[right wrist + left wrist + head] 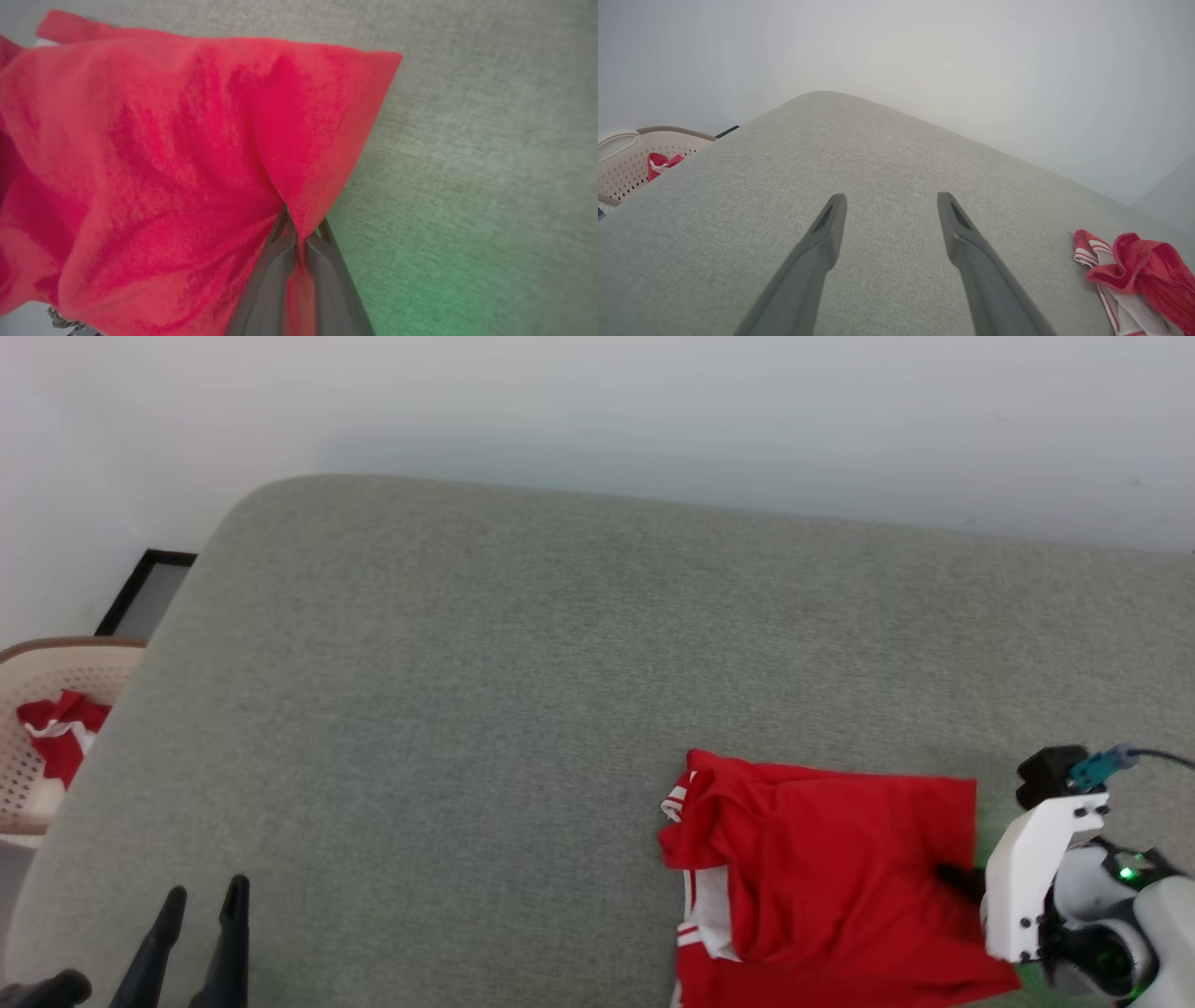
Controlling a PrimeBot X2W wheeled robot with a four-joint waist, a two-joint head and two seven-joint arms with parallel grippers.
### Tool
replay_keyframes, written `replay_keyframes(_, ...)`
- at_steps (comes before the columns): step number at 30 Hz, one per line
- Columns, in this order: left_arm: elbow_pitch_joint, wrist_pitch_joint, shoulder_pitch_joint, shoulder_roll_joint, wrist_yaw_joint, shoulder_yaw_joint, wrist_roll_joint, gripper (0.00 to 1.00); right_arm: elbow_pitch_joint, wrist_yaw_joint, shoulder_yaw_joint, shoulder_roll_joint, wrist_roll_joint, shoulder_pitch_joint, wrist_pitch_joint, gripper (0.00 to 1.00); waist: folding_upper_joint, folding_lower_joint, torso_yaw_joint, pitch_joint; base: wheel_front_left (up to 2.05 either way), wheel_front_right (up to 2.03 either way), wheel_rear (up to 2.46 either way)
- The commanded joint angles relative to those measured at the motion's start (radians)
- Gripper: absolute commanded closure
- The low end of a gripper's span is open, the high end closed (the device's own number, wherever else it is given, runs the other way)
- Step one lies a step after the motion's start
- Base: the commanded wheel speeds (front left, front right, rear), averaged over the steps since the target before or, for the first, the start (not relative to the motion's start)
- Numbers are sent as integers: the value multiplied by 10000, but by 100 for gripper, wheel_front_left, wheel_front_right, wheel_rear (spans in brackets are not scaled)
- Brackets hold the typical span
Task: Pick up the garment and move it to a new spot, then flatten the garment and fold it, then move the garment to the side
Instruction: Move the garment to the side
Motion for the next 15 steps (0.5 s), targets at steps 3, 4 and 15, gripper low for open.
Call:
replay_keyframes(3, -66, 10, -218, 48, -34, -43, 18, 0, -189, -24, -166, -390, -218, -265, 124, 100, -1, 0, -232, 58, 0, 0, 0)
replay_keyframes(4, -84, 8, -258, 49, -34, -45, 12, 0, -266, -22, -194, -477, -297, -327, 182, 100, -1, 0, -307, 87, 0, 0, 0)
replay_keyframes(15, -123, 10, -1177, 227, -34, -680, 122, 0, -876, -22, -921, -1633, -863, -875, 643, 100, -1, 0, -1082, 581, 0, 0, 0)
